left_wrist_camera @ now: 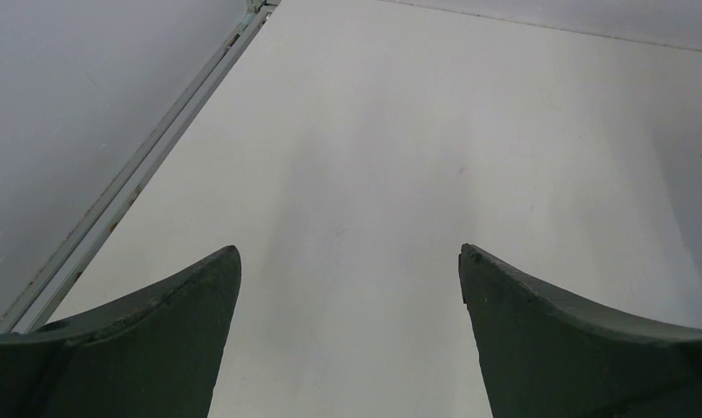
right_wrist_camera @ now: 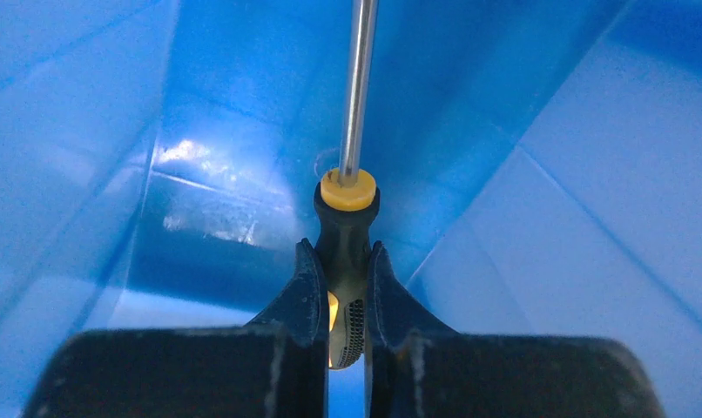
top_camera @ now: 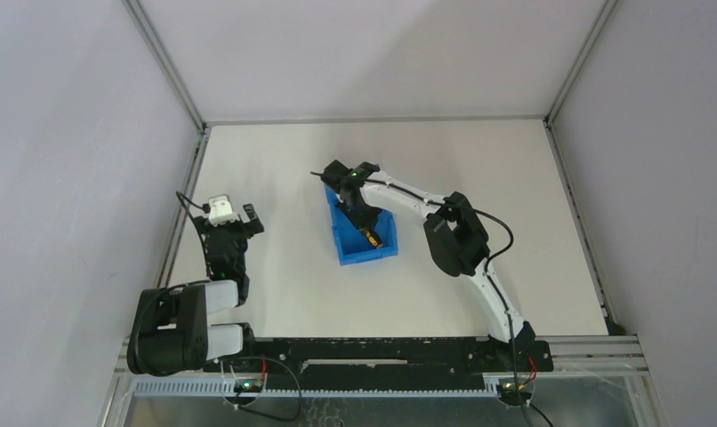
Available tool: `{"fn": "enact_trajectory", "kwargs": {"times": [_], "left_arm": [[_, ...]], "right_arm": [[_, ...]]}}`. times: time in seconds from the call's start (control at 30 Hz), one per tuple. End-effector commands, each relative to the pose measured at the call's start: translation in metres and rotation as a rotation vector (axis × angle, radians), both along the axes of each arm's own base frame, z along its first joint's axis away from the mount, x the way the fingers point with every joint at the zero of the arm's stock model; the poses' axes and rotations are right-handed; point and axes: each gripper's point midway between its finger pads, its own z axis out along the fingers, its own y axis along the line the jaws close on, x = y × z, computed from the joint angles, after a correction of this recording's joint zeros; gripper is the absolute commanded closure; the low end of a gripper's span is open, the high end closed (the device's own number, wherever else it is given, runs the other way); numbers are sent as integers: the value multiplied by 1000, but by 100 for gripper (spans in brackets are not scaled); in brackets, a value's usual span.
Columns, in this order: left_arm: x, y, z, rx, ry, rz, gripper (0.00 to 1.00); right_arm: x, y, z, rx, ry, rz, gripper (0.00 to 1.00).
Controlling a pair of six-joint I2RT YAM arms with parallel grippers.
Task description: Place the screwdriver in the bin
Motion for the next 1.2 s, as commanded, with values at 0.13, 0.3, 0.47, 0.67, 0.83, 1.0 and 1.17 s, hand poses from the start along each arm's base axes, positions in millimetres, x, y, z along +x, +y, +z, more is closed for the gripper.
{"fn": "enact_trajectory", "kwargs": {"times": [0.13, 0.3, 0.47, 0.67, 0.83, 1.0, 1.17], "left_arm": [[10, 1, 24, 20, -68, 2, 0], [10, 1, 25, 20, -70, 3, 0], [10, 1, 24, 20, -68, 2, 0], [10, 1, 25, 20, -69, 3, 0], [10, 1, 24, 20, -68, 2, 0], [10, 1, 24, 20, -68, 2, 0], [10, 1, 25, 20, -69, 2, 0]], "right_arm": [[13, 13, 6, 43, -71, -27, 73], [16, 14, 45, 78, -133, -60, 63], [16, 19, 101, 174, -222, -57, 54], [10, 12, 172, 272, -339, -50, 53], [8, -4, 215, 338, -462, -35, 10], [-3, -13, 234, 501, -541, -7, 0], [-12, -52, 222, 658, -569, -114, 0]]}}
